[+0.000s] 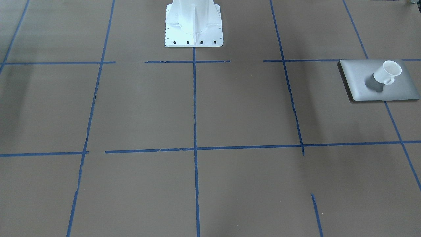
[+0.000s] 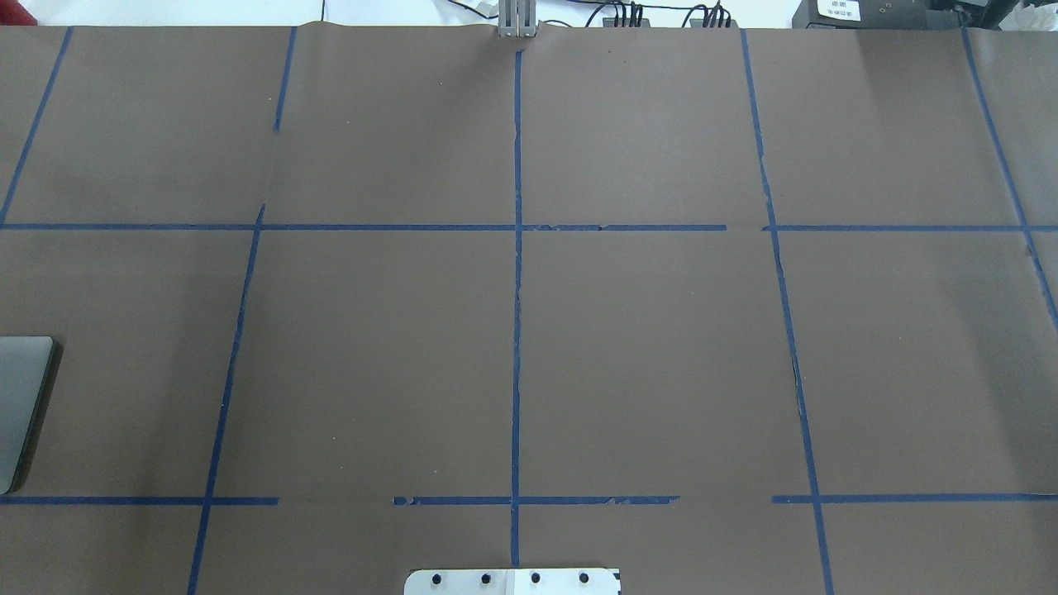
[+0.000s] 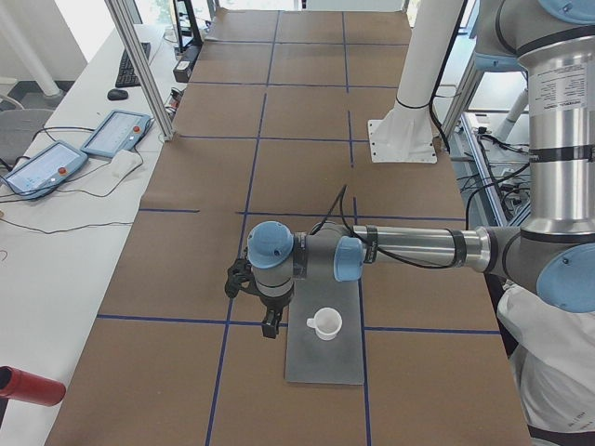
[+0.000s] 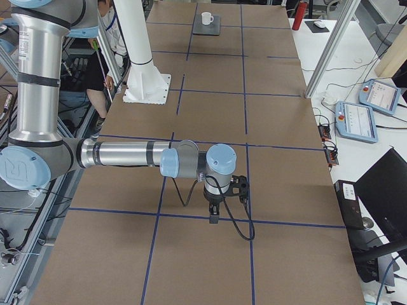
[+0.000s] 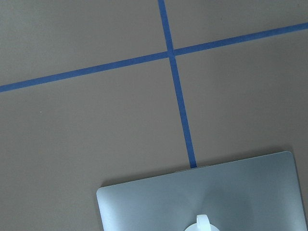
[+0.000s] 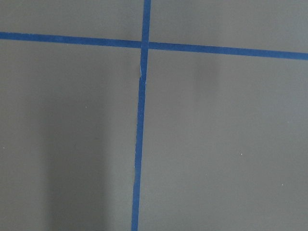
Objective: Place cup on laptop
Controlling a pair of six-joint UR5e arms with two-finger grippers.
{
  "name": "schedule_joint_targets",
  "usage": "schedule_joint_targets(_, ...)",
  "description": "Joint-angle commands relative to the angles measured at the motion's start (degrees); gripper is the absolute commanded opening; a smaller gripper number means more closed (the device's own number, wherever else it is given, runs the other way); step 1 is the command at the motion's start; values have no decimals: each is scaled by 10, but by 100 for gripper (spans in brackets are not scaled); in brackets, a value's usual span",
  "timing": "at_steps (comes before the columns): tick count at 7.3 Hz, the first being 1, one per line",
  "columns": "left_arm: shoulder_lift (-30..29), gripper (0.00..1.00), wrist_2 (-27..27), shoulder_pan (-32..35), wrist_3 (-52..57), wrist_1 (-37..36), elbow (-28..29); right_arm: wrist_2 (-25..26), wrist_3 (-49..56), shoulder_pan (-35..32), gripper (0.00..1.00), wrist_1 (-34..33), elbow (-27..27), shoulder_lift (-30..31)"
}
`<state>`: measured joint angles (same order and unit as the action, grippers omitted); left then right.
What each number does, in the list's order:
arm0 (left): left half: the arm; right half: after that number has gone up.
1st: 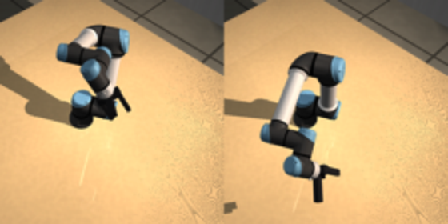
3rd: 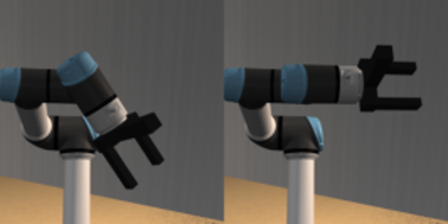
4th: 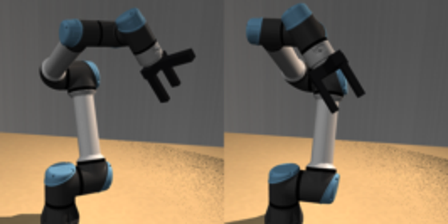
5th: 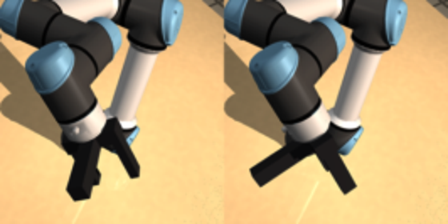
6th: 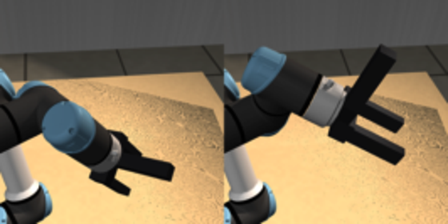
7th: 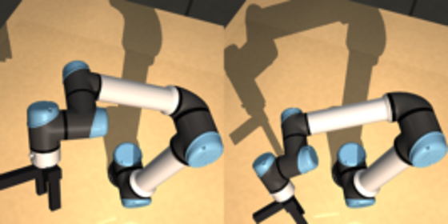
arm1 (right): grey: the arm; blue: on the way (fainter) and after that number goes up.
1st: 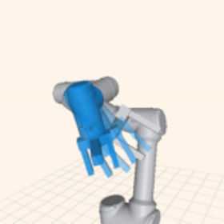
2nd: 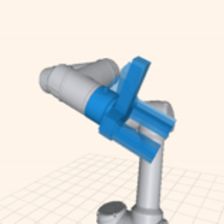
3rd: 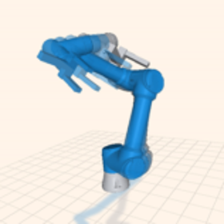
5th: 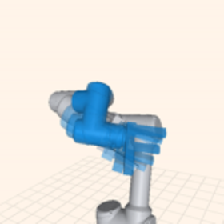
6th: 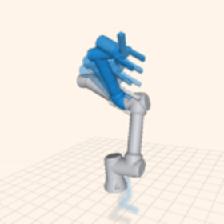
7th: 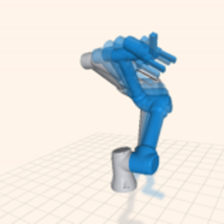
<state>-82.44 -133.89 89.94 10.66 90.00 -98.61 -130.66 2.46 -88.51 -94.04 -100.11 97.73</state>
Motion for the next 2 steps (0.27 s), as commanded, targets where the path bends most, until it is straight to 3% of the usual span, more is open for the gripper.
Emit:
schedule_joint_targets(1, 0, 100, 0, 1, 0, 0, 0, 1, 0, 0, 100, 0, 0, 0)
schedule_joint_targets(2, -1, 100, -1, 0, 1, 0, 0, 1, 0, 0, 100, 0, 0, 0)
